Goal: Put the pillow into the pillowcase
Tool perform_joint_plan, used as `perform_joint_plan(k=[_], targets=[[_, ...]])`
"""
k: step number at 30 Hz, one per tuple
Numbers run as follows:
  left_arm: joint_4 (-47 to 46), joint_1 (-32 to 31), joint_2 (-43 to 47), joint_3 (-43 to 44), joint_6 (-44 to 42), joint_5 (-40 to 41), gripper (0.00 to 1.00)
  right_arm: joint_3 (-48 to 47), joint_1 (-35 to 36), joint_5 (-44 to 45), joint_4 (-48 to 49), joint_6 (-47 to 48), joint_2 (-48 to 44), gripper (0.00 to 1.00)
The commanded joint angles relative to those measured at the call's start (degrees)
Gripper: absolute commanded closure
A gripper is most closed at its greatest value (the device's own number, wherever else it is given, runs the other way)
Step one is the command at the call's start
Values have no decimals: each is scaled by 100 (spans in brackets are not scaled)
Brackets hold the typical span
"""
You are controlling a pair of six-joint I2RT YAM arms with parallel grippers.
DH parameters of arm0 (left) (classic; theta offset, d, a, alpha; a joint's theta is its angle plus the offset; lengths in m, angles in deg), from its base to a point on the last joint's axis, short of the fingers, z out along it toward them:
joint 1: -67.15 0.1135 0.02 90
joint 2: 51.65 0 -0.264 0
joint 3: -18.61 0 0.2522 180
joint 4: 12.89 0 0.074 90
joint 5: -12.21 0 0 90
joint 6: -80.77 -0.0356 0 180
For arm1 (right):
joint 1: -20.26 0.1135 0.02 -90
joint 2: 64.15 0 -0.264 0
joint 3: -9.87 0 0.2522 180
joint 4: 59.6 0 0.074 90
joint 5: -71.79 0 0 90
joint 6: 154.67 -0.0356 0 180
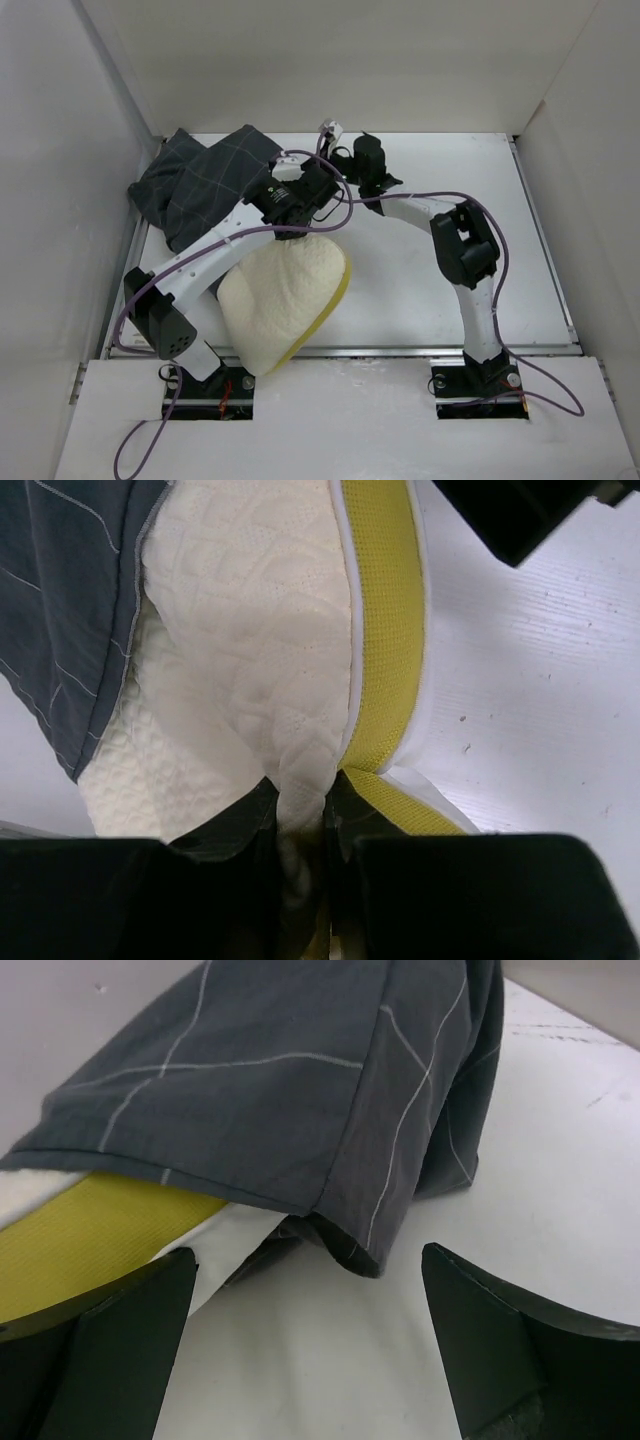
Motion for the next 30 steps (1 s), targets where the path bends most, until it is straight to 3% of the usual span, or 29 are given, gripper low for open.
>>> perform_joint_plan(k=[1,4,5,8,9,13,18,21,25,30], targets=[[22,-12,239,103,-299,170,100,-569,274,-444,647,-90,338,1],[21,-12,292,103,-299,117,100,-816,274,-39,568,-168,585,2],[21,-12,292,103,-299,117,100,-956,274,206,628,-230,637,10],[21,-12,354,33,-299,117,100,-1019,274,253,988,-590,691,90],[-31,-12,406,32,-299,117,100,-654,274,252,1451,-695,604,100],[-102,40,406,-20,-352,169,100,683,222,358,2622,-977,-326,100],[-470,444,459,41,-352,284,100,2274,46,-300,3001,-1197,-1408,100],[-778,646,310,364,-711,337,100,3539,46,-249,3239,-1197,-2225,100],[-901,647,291,595,-765,459,100,4139,107,-397,2713,-1144,-2771,100],[-1684,1050,144,279,-1179,449,100,5598,160,-688,3478,-1838,-3667,100]])
